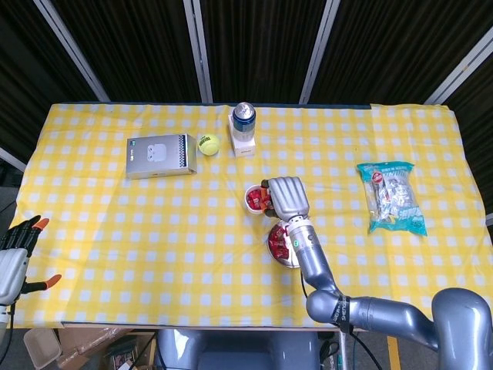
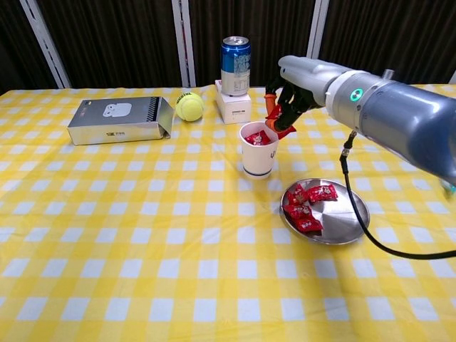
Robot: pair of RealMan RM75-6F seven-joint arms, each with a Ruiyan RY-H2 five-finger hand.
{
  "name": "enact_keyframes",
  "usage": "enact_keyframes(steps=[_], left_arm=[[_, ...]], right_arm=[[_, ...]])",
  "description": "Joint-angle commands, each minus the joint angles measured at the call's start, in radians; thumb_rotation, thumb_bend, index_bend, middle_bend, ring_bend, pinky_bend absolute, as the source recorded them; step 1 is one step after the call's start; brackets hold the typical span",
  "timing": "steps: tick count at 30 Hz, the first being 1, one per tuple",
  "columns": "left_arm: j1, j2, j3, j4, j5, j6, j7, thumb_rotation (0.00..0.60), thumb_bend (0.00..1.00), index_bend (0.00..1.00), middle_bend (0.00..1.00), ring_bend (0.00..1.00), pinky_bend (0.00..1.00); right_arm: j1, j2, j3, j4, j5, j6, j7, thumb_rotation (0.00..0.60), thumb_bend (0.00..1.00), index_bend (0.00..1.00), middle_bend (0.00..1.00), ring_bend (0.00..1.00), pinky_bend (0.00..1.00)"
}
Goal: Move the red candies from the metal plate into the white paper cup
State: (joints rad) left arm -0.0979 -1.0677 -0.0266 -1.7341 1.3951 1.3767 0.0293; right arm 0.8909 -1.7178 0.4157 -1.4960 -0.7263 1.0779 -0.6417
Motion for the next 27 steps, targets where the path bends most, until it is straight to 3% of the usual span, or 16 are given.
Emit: enact_keyframes(steps=[1,7,27], left_arm=[[-0.001,0.001,-0.001,-0.002,-0.003,-0.002,-0.002,0.6,0.03,0.0,0.0,0.0,0.0],[-0.002,0.005,-0.001,-0.005,-0.009,-0.008,-0.005,0.6,0.03,0.0,0.0,0.0,0.0],[-0.002,0.008,0.001,-0.009,-0.008,-0.008,-0.01,0.6,0.03,0.0,0.0,0.0,0.0]], right_arm=[[0.033,-0.032,0.005,0.061,0.027,-0.025,0.007,0.6,0.46,0.65,0.79,0.93,1.0],[0.051,-0.057,-0.004,0.113,0.031,-0.041,0.03,0.6,0.46,0.64,0.79,0.93,1.0],[0.079,-0.093,-0.008,0.159,-0.024,-0.016,0.096,0.6,0.45,0.39,0.79,0.91,1.0]])
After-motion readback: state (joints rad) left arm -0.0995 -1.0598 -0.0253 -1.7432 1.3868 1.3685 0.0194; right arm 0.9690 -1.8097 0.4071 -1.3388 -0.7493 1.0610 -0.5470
